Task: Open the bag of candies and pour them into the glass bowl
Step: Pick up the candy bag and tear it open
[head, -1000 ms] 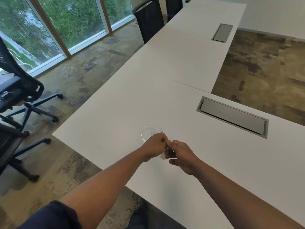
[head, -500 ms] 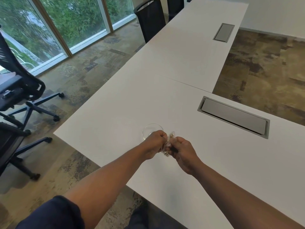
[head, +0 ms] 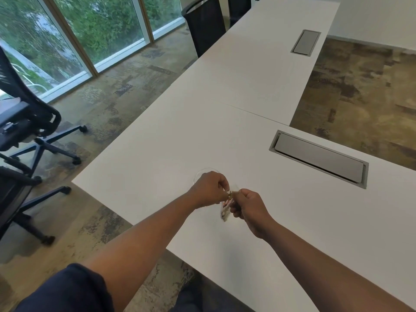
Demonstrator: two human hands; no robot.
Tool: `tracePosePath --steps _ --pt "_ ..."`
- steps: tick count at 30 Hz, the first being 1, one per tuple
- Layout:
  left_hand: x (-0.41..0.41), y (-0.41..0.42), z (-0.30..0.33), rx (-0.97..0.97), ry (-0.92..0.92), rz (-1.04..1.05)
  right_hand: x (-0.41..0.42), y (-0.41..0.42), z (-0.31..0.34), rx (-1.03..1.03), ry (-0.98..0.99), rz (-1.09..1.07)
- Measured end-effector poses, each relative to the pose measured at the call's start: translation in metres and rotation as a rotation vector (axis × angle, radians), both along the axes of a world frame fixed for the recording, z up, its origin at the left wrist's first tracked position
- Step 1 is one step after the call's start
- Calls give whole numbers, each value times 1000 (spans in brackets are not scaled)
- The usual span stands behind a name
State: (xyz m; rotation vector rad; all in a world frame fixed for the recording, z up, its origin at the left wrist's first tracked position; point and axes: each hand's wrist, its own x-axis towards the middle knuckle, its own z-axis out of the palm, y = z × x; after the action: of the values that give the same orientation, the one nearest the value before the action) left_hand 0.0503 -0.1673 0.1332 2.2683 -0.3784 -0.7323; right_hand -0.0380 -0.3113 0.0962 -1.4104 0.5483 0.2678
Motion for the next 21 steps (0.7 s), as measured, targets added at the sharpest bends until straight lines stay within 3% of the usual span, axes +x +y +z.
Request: tracePosePath --steps 4,11,16,21 --pt "4 3 1 159 -173 -49 -2 -7 -5 -132 20 5" --pt "9 -3 11 165 -178 -110 -7 -15 -14 -174 1 -27" --pt "15 -9 24 97 -182 -114 -5 -20 -16 74 110 -137" --pt "16 -12 42 -88 -82 -88 5 -21 -25 508 257 -259"
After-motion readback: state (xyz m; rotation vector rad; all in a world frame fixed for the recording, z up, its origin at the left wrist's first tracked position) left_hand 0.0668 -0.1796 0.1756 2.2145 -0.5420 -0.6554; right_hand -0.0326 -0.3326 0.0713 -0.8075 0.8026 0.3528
